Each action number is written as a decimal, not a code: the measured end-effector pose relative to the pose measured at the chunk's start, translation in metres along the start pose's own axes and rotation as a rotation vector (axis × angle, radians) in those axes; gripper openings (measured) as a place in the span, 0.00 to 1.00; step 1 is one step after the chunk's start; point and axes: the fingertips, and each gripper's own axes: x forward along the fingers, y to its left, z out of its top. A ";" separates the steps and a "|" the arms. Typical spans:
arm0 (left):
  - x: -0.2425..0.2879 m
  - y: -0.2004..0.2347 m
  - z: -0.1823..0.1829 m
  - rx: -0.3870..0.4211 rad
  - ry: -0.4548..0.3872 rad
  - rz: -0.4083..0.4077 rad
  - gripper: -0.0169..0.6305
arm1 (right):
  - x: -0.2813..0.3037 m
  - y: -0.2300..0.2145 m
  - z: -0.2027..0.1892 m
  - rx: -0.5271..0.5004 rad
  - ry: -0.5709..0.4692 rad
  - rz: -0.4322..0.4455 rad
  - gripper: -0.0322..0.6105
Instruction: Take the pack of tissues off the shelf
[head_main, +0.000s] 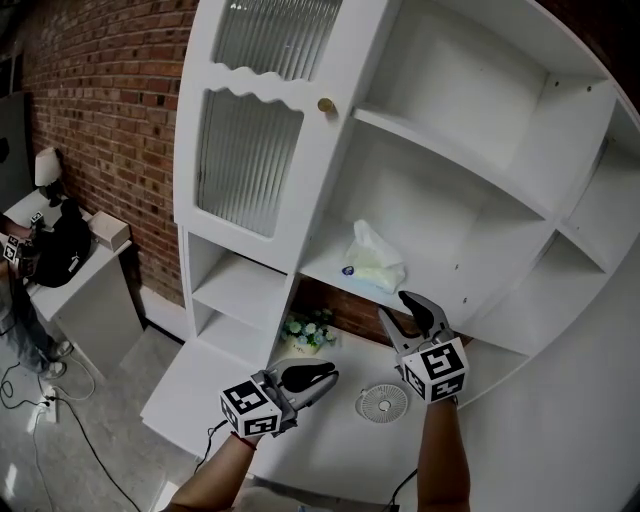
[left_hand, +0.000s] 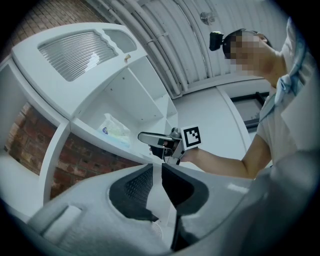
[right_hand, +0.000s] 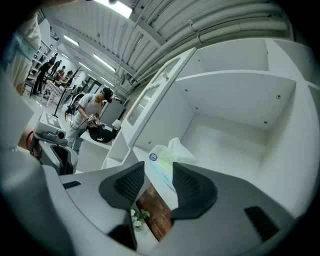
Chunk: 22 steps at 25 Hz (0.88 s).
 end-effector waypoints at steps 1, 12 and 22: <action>0.001 0.001 0.000 0.001 -0.001 0.001 0.12 | 0.001 -0.002 0.000 0.001 0.001 -0.001 0.32; 0.010 0.011 0.006 0.010 -0.004 -0.010 0.12 | 0.018 -0.019 0.000 -0.009 0.023 -0.024 0.37; 0.019 0.023 0.009 0.018 -0.005 -0.019 0.12 | 0.029 -0.034 -0.007 -0.014 0.049 -0.042 0.42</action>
